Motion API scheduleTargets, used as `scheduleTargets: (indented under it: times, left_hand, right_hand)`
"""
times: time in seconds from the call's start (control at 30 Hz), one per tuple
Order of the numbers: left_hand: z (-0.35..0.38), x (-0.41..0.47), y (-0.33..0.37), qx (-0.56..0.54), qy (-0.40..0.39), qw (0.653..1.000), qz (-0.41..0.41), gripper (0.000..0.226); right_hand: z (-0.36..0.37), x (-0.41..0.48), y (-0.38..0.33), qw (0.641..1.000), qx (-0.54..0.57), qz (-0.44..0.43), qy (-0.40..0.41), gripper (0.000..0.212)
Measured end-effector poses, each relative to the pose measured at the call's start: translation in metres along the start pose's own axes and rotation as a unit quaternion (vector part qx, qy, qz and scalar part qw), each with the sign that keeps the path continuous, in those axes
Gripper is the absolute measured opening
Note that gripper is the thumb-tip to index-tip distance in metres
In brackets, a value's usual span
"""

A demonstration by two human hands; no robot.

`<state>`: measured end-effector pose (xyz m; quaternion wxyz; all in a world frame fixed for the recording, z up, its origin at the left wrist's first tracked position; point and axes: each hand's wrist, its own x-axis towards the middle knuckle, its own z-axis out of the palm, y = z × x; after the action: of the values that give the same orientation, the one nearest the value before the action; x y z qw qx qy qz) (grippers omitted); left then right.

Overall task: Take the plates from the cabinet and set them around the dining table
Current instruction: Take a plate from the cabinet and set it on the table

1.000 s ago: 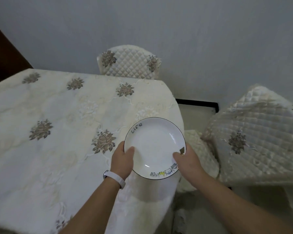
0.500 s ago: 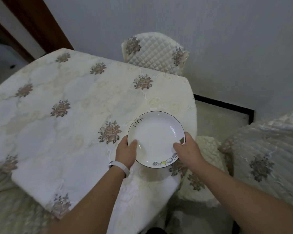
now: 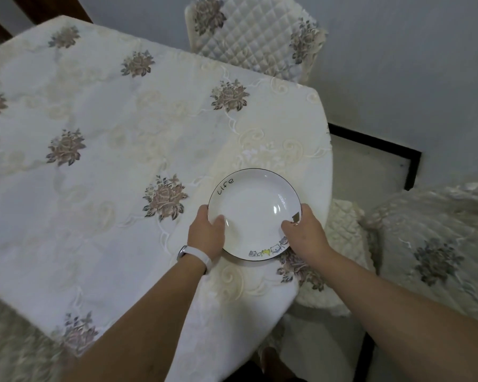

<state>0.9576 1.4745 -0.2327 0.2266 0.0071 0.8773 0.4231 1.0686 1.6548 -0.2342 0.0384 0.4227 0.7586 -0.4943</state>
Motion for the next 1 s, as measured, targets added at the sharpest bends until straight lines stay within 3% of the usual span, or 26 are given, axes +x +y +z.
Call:
scheduleTargets:
  times: [0.57, 1.0]
  left_hand:
    - [-0.001, 0.017, -0.005, 0.134, -0.056, 0.989, -0.017, 0.03]
    - [-0.017, 0.005, -0.002, 0.067, -0.055, 0.996, -0.016, 0.018]
  right_hand:
    - [0.006, 0.006, -0.001, 0.996, -0.076, 0.037, -0.008, 0.019]
    - [-0.001, -0.005, -0.001, 0.996, -0.067, 0.061, -0.007, 0.025]
